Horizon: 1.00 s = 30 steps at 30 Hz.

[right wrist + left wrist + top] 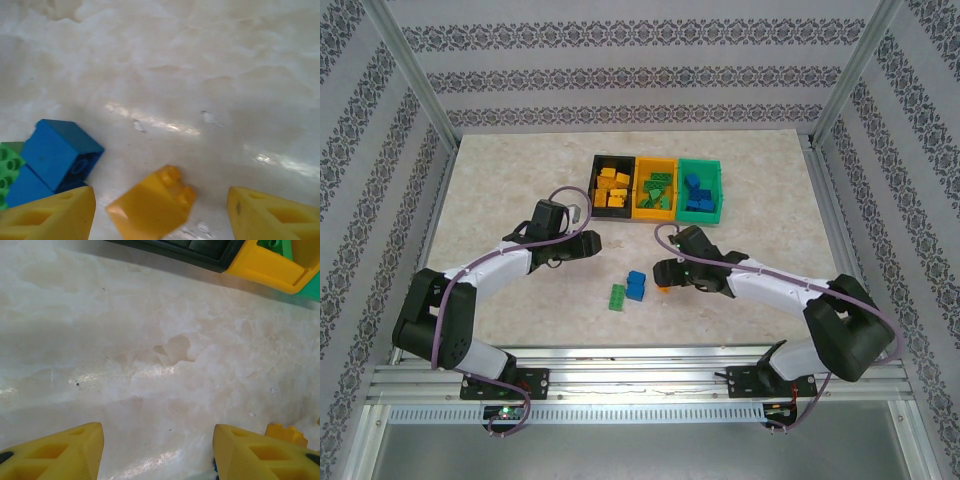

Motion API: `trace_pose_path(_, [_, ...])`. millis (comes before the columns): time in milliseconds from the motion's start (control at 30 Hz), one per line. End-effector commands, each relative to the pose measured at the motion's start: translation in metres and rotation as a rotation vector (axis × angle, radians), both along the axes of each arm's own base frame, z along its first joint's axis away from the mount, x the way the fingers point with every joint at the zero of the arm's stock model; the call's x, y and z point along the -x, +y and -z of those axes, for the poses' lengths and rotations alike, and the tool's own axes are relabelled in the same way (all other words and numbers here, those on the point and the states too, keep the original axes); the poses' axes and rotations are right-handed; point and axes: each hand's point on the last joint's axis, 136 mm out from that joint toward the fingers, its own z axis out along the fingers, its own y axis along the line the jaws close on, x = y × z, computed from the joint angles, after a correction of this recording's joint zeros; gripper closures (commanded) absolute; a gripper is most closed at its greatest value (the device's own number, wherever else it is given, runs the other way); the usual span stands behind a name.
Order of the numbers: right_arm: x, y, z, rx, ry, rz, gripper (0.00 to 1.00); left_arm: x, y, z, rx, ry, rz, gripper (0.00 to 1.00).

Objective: Sort the legos into containers by color
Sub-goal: Pick up the lego from the bottom-center of the table.

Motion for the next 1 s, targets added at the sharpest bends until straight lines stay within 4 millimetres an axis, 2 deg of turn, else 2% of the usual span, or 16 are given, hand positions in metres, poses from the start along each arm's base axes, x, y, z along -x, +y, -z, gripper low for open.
trace_pose_path(0, [0.005,0.005,0.014,0.029,0.049,-0.008,0.29,-0.009,-0.009,-0.012,0.026,-0.055,0.013,0.41])
trace_pose_path(133, [0.013,0.002,0.033,0.073,0.102,-0.002,0.29,-0.005,-0.007,-0.009,0.019,-0.048,0.016,0.41])
trace_pose_path(233, [0.017,0.008,0.042,0.097,0.121,-0.021,0.30,-0.002,-0.005,-0.009,0.011,-0.049,0.014,0.41])
trace_pose_path(433, [0.015,0.029,0.035,0.086,0.090,-0.062,0.46,-0.002,-0.007,-0.010,0.022,-0.048,0.017,0.41])
trace_pose_path(500, [0.010,0.032,0.028,0.080,0.061,-0.060,0.52,-0.002,-0.007,-0.012,0.025,-0.055,0.016,0.41])
trace_pose_path(733, [-0.017,0.051,-0.022,0.008,-0.086,-0.072,0.53,0.003,-0.002,-0.015,0.009,-0.063,0.011,0.41])
trace_pose_path(800, [-0.032,0.058,-0.036,-0.020,-0.118,-0.072,0.53,0.005,0.000,-0.015,0.005,-0.063,0.005,0.41])
trace_pose_path(967, [-0.069,0.085,-0.051,-0.135,-0.073,-0.081,0.52,0.011,0.005,-0.024,0.001,-0.090,-0.011,0.41])
